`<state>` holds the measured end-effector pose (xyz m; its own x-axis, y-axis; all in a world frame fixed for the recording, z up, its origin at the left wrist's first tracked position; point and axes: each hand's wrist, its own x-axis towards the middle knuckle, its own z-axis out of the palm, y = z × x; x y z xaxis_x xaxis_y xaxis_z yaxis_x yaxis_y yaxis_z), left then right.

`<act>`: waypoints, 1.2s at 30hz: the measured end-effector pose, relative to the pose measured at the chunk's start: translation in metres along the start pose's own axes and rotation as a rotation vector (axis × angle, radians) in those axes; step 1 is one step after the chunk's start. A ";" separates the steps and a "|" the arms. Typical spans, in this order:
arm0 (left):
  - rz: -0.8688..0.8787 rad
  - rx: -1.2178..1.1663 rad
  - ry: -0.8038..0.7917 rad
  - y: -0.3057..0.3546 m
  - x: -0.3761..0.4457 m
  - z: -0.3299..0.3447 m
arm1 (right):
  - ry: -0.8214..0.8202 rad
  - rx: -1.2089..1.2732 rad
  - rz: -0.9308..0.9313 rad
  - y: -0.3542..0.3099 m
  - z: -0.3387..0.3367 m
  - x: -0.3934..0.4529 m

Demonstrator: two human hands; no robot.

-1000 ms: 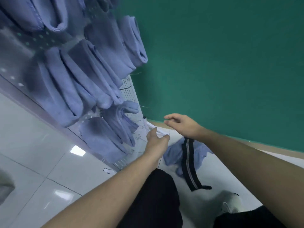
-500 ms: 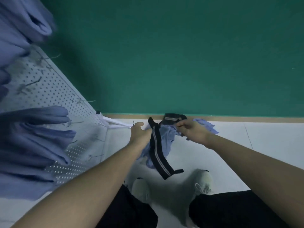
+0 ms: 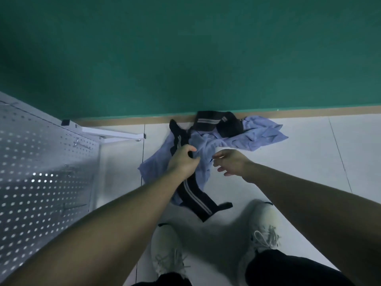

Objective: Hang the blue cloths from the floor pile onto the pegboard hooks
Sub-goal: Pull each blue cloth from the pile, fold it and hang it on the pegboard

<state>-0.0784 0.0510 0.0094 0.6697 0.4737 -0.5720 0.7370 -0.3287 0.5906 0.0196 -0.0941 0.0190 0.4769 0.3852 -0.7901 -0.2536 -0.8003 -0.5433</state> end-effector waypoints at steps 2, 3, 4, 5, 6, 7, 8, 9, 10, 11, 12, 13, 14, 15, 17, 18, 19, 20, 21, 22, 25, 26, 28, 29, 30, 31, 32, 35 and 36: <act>0.018 0.008 -0.003 -0.010 0.013 0.011 | -0.008 0.002 0.013 0.005 0.012 0.020; 0.031 0.015 -0.015 -0.014 0.016 0.015 | -0.008 0.000 0.014 0.006 0.017 0.029; 0.043 0.018 -0.035 -0.020 0.019 0.020 | -0.002 0.012 0.015 0.008 0.023 0.038; 0.059 0.016 -0.058 -0.025 0.021 0.024 | 0.001 0.030 0.017 0.011 0.029 0.045; 0.074 0.017 -0.078 -0.029 0.021 0.026 | -0.009 0.042 0.019 0.013 0.034 0.052; 0.081 0.032 -0.092 -0.034 0.022 0.028 | -0.030 0.035 0.016 0.014 0.040 0.058; 0.076 0.064 -0.100 -0.039 0.021 0.029 | -0.052 0.012 0.016 0.015 0.045 0.063; 0.081 0.120 -0.103 -0.044 0.021 0.031 | -0.062 -0.017 0.012 0.015 0.050 0.066; 0.100 0.192 -0.111 -0.049 0.022 0.032 | -0.059 -0.048 -0.006 0.015 0.052 0.067; 0.127 0.271 -0.127 -0.054 0.022 0.032 | -0.053 -0.084 -0.033 0.015 0.053 0.068; 0.133 0.345 -0.149 -0.057 0.021 0.031 | -0.037 -0.127 -0.072 0.015 0.052 0.065; 0.128 0.412 -0.173 -0.057 0.019 0.028 | -0.010 -0.164 -0.115 0.013 0.049 0.060; 0.119 0.470 -0.188 -0.055 0.017 0.024 | 0.014 -0.184 -0.153 0.011 0.044 0.053; 0.110 0.521 -0.197 -0.051 0.015 0.019 | 0.037 -0.183 -0.195 0.008 0.039 0.047; 0.079 0.598 -0.201 -0.040 0.009 0.006 | 0.066 -0.117 -0.241 0.003 0.026 0.034; 0.078 0.611 -0.201 -0.036 0.006 0.000 | 0.063 -0.067 -0.244 -0.001 0.018 0.026; 0.084 0.613 -0.206 -0.032 0.003 -0.006 | 0.050 -0.011 -0.246 -0.007 0.011 0.016; 0.088 0.605 -0.223 -0.028 -0.002 -0.011 | 0.036 0.056 -0.247 -0.013 0.004 0.006; 0.095 0.587 -0.238 -0.022 -0.007 -0.017 | 0.024 0.118 -0.251 -0.020 -0.002 -0.006; 0.110 0.553 -0.234 -0.014 -0.014 -0.022 | 0.019 0.166 -0.265 -0.028 -0.008 -0.020; 0.221 0.299 -0.158 0.016 -0.037 -0.039 | 0.038 0.246 -0.340 -0.052 -0.024 -0.059; 0.254 0.173 -0.136 0.028 -0.049 -0.044 | 0.057 0.276 -0.363 -0.059 -0.029 -0.072; 0.267 -0.062 -0.073 0.047 -0.071 -0.053 | 0.123 0.350 -0.410 -0.071 -0.040 -0.099; 0.274 -0.154 -0.043 0.053 -0.081 -0.057 | 0.170 0.355 -0.433 -0.074 -0.045 -0.113; 0.284 -0.210 -0.034 0.058 -0.091 -0.061 | 0.222 0.337 -0.450 -0.075 -0.050 -0.126; 0.292 -0.240 -0.047 0.063 -0.102 -0.066 | 0.273 0.318 -0.456 -0.075 -0.053 -0.137; 0.300 -0.253 -0.063 0.067 -0.111 -0.070 | 0.317 0.312 -0.449 -0.074 -0.057 -0.148; 0.345 -0.249 -0.029 0.076 -0.139 -0.082 | 0.406 0.337 -0.434 -0.072 -0.064 -0.178; 0.368 -0.240 0.003 0.081 -0.149 -0.086 | 0.421 0.348 -0.434 -0.072 -0.066 -0.187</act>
<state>-0.1263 0.0240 0.1911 0.8830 0.3634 -0.2971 0.4069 -0.2767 0.8706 0.0037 -0.1388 0.2247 0.8639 0.3701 -0.3417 -0.1875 -0.3935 -0.9000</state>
